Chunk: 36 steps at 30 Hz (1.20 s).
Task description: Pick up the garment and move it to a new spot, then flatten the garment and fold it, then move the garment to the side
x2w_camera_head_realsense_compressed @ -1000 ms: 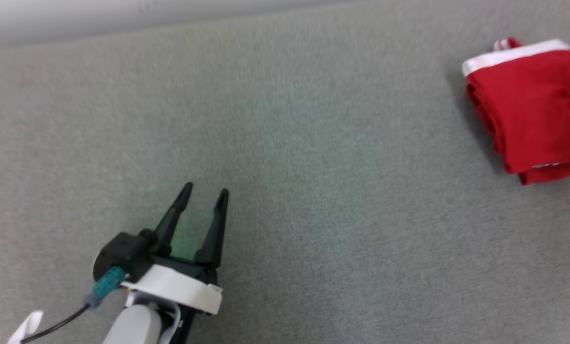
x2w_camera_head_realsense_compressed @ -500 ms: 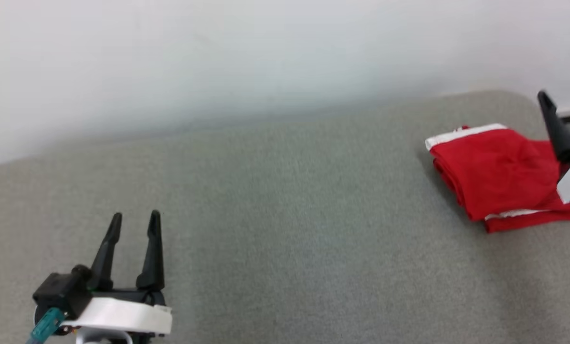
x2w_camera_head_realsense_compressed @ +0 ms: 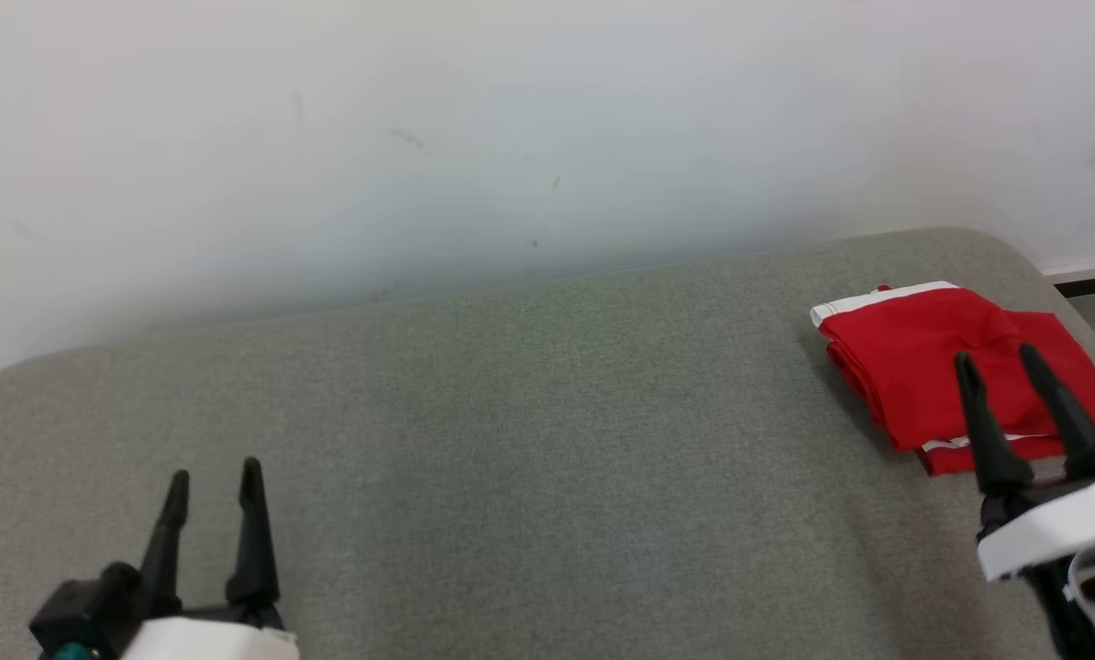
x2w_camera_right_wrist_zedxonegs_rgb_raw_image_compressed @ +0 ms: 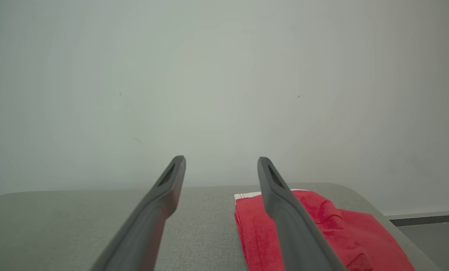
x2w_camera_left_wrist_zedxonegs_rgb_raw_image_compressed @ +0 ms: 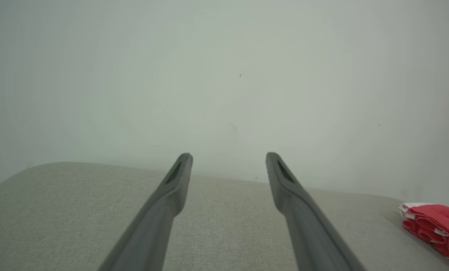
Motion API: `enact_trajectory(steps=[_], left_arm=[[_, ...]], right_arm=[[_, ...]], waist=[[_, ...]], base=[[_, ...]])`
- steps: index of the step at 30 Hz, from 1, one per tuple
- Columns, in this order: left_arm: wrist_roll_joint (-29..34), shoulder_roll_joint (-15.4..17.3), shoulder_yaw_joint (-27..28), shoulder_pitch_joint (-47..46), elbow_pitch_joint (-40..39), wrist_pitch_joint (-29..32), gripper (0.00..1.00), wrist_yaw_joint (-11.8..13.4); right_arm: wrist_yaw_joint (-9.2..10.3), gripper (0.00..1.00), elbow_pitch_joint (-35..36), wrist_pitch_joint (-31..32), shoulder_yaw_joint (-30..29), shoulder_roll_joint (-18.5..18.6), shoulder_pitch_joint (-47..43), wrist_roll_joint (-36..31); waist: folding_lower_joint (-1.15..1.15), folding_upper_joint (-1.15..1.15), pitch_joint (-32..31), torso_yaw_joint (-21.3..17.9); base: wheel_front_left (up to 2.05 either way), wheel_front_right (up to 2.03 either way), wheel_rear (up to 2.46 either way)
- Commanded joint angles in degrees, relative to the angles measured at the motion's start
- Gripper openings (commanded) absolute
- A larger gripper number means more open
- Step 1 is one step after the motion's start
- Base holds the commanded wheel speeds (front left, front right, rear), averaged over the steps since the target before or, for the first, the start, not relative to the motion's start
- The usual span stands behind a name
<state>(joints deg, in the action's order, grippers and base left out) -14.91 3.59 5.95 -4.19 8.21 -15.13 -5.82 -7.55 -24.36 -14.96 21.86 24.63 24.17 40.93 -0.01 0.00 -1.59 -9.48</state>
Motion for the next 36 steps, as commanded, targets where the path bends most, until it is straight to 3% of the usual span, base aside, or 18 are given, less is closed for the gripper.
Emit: enact_trajectory(steps=[1,8,15,36], left_arm=[[0.4,-0.2,-0.2,1.7,0.3,0.1,1.00,-0.2],[0.9,-0.4,-0.2,3.4,2.1,0.1,1.00,-0.8],[2.3,-0.5,-1.0,4.8,2.0,0.1,1.00,-1.1],[1.3,-0.6,-3.2,4.0,3.2,0.1,1.00,-1.4]], right_arm=[[0.15,1.00,2.1,-0.2,-2.2,-1.8,-3.0,-1.5],[0.15,1.00,12.8,-0.2,-15.0,-11.0,-15.1,-12.6],[0.15,1.00,16.9,-0.2,-19.2,-16.5,-20.4,-19.5],[0.15,1.00,14.6,-0.2,-17.2,-17.8,-19.5,-18.9]], waist=[[0.01,0.00,0.1,0.0],[0.01,0.00,0.8,0.7],[0.01,0.00,1.1,1.7],[0.01,0.00,0.6,2.2]], base=[[0.00,0.00,0.00],[0.00,0.00,0.00],[0.00,0.00,0.00],[0.00,0.00,0.00]])
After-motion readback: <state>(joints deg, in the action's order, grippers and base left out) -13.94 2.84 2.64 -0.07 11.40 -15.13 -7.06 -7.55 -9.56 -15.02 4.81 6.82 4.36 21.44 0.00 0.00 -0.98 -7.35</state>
